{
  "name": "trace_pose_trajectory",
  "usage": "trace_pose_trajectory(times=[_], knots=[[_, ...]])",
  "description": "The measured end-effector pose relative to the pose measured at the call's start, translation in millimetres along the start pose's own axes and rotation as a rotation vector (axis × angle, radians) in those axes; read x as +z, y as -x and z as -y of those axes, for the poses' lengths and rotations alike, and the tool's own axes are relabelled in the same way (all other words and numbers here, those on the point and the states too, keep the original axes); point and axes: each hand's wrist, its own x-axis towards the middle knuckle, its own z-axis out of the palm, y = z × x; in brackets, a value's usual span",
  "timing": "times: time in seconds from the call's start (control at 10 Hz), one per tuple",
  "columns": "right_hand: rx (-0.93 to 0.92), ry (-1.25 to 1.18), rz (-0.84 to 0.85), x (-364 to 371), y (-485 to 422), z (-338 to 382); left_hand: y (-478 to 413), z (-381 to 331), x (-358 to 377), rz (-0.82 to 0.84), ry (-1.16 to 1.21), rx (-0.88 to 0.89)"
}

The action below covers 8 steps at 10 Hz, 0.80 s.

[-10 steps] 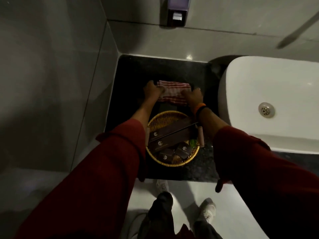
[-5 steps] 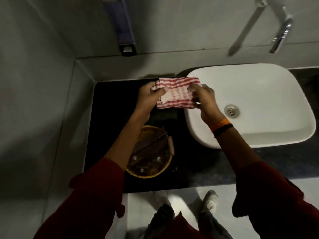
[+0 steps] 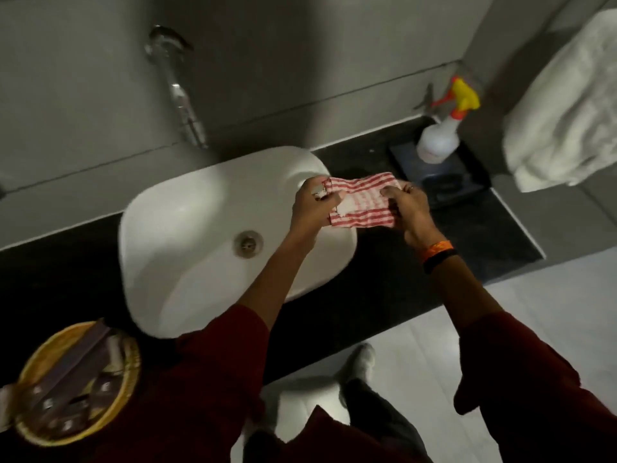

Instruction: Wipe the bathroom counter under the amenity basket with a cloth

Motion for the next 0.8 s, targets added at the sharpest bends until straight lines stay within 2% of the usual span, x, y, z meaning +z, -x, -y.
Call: trace_pose_trajectory(times=[0.1, 0.2, 0.3, 0.4, 0.5, 0.6, 0.7, 0.8], knots=[[-0.029, 0.034, -0.080, -64.7, -46.4, 0.3, -25.8, -6.7, 79.6, 0.019, 0.158, -0.119], [-0.104, 0.073, -0.153, -110.1, -90.6, -3.7, -50.1, -9.2, 139.8, 0.066, 0.186, -0.172], [-0.175, 0.193, -0.181, -140.0, -132.2, -7.5, -75.9, -9.6, 182.0, 0.085, 0.080, -0.183], [-0.163, 0.288, -0.189, -157.2, -167.5, -5.8, -100.0, -8.5, 212.1, 0.072, 0.033, -0.107], [-0.162, 0.418, -0.186, -169.2, -193.5, -4.4, -122.1, -5.4, 235.2, 0.070, -0.134, 0.046], [-0.210, 0.611, -0.131, -179.9, -203.5, -16.4, -137.8, 6.7, 256.3, 0.070, -0.630, 0.097], [-0.320, 0.930, -0.048, -179.2, -194.4, -29.2, -132.6, 15.0, 260.3, 0.142, -0.980, 0.054], [-0.465, 1.003, -0.042, -164.2, -185.5, -37.5, -124.9, 25.2, 248.7, 0.083, -1.076, 0.217]])
